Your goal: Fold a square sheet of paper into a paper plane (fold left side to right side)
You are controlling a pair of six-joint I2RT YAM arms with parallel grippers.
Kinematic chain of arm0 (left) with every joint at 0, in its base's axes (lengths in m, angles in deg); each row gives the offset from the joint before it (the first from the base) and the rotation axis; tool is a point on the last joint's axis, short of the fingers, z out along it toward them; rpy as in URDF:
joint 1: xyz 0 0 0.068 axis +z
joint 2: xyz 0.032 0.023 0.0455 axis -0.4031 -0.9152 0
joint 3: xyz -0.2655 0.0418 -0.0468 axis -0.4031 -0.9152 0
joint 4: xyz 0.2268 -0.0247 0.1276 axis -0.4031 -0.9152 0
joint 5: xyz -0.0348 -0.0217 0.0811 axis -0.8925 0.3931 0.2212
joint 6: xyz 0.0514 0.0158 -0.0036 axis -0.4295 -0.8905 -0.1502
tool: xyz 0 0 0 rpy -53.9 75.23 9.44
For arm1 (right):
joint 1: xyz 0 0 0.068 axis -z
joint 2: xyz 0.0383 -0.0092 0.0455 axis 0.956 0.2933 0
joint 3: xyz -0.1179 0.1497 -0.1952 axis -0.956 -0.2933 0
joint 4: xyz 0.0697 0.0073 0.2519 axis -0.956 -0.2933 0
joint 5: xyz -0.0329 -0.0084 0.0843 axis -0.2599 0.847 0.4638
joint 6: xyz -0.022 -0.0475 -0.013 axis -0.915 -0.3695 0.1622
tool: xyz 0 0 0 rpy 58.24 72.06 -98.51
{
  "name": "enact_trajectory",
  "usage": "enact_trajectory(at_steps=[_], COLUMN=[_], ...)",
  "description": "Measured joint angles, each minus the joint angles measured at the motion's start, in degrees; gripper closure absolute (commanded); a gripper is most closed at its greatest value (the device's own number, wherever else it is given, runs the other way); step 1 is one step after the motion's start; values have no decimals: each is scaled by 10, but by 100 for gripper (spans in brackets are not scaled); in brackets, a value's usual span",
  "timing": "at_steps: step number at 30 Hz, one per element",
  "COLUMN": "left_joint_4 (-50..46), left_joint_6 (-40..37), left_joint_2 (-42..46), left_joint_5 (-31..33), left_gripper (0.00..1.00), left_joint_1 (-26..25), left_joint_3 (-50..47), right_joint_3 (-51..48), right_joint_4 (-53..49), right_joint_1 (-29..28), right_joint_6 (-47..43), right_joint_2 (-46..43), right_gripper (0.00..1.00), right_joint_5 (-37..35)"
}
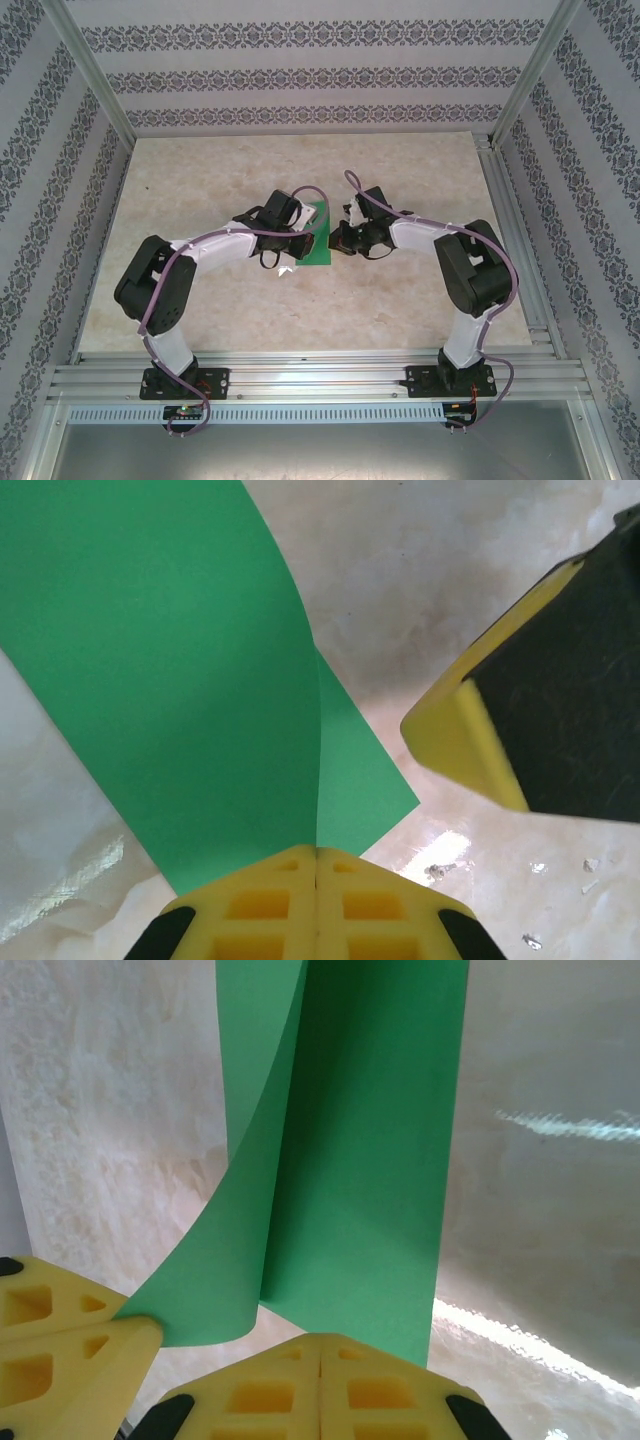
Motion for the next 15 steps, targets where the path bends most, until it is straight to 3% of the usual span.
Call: enact_trajectory(at_steps=[15], left_joint_4=[-1], left_joint_6=[-1], left_joint_2=[-23], left_joint_5=[-6], left_gripper=[93], left_joint_1=[26], left_joint_3=[22], right_joint_3=[7], right_joint_4=[-15], right_joint_1=[-27], right_joint_6=[-7], right_joint_2=[47], right_gripper=[94], right_joint_5=[-19])
